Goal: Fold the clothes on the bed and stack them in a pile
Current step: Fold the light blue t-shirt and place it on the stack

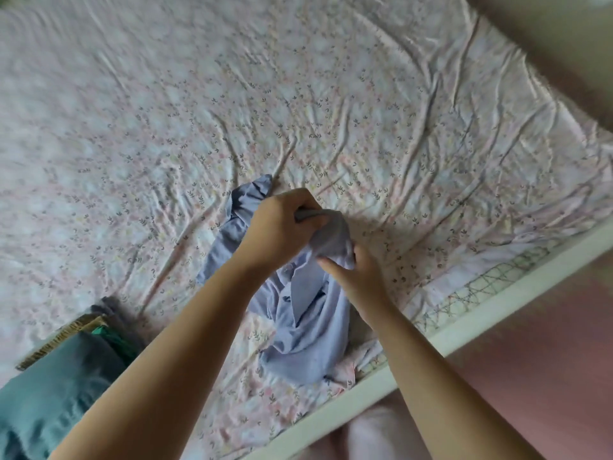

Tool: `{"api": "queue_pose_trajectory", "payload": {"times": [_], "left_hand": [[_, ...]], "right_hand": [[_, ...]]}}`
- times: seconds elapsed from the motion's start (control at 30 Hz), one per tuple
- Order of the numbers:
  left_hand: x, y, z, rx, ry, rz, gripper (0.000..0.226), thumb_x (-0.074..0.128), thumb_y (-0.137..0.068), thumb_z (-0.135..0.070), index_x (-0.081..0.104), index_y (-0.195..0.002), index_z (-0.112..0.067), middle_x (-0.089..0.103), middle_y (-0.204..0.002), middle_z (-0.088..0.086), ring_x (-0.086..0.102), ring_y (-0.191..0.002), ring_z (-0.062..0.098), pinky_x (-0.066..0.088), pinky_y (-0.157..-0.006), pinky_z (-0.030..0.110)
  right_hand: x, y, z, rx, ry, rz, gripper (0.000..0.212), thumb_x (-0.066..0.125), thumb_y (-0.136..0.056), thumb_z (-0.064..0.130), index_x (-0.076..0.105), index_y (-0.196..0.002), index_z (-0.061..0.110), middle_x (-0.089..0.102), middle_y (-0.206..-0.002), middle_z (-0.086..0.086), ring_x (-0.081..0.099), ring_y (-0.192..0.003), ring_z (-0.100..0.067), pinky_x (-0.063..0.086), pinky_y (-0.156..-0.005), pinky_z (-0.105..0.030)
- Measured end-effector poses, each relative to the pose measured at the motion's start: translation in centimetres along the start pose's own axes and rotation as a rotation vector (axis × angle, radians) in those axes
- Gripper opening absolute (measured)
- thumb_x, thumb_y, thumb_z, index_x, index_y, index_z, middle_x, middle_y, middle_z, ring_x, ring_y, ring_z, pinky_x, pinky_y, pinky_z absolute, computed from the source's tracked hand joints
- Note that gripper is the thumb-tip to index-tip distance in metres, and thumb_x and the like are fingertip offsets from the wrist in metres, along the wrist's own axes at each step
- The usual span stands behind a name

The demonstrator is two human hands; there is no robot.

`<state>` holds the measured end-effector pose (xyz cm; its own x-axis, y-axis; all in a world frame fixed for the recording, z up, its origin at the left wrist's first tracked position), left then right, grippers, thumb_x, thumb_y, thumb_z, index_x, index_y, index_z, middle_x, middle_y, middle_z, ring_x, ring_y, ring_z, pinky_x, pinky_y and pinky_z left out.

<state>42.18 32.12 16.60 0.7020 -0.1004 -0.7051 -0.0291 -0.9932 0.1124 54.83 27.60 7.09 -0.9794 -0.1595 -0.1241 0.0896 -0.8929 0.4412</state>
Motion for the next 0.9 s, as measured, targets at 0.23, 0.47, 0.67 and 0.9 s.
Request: {"api": "queue_pose_trajectory", "payload": {"times": [0.23,0.47,0.67,0.9], "left_hand": [[-13.6,2.4,-6.2,-0.008,-0.007,-0.313,0.013,0.067,-0.080,-0.012,0.057,-0.072,-0.014,0.047,-0.057,-0.015,0.046,-0.052,-0.001,0.033,-0.050,0.010],[-23.8,7.0,-8.8,-0.108,0.037,-0.660,0.010,0.065,-0.082,-0.013,0.059,-0.075,-0.014,0.052,-0.065,-0.015,0.048,-0.061,0.000,0.035,-0.054,0.009],[-29.7,10.3,-10.7,-0.147,0.069,-0.833,0.013,0.064,-0.084,-0.012,0.057,-0.073,-0.009,0.052,-0.063,-0.010,0.047,-0.059,0.003,0.034,-0.050,0.009],[-30.8,11.4,-11.0,-0.212,0.314,-0.818,0.018,0.065,-0.083,-0.013,0.058,-0.067,-0.019,0.057,-0.067,-0.002,0.052,-0.065,0.014,0.045,-0.063,0.032]], "right_hand": [[0.0,0.5,13.6,-0.211,0.034,0.212,0.031,0.056,-0.089,0.017,0.040,-0.063,0.022,0.038,-0.061,0.006,0.038,-0.048,0.001,0.026,-0.054,-0.022],[2.4,4.9,27.8,-0.508,0.258,0.500,0.048,0.076,-0.072,0.023,0.038,-0.100,0.027,0.058,-0.090,0.008,0.061,-0.075,-0.002,0.046,-0.059,-0.015],[4.7,9.7,34.8,-0.889,0.800,0.515,0.095,0.081,-0.063,0.037,0.013,-0.130,0.031,0.033,-0.120,0.011,0.054,-0.091,-0.015,0.050,-0.071,-0.029],[3.6,8.6,36.9,-0.978,0.627,0.499,0.036,0.058,-0.077,-0.002,0.049,-0.109,0.013,0.046,-0.109,0.005,0.053,-0.092,0.001,0.047,-0.078,-0.019]]}}
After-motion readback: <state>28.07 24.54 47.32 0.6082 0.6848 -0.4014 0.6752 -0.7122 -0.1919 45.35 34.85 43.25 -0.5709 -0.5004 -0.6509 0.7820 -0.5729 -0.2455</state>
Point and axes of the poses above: each hand's wrist, its own y-axis away from the middle knuckle, its own x-axis out of the palm, z = x × y, the point moved 8 cm from there along -y, towards the middle knuckle
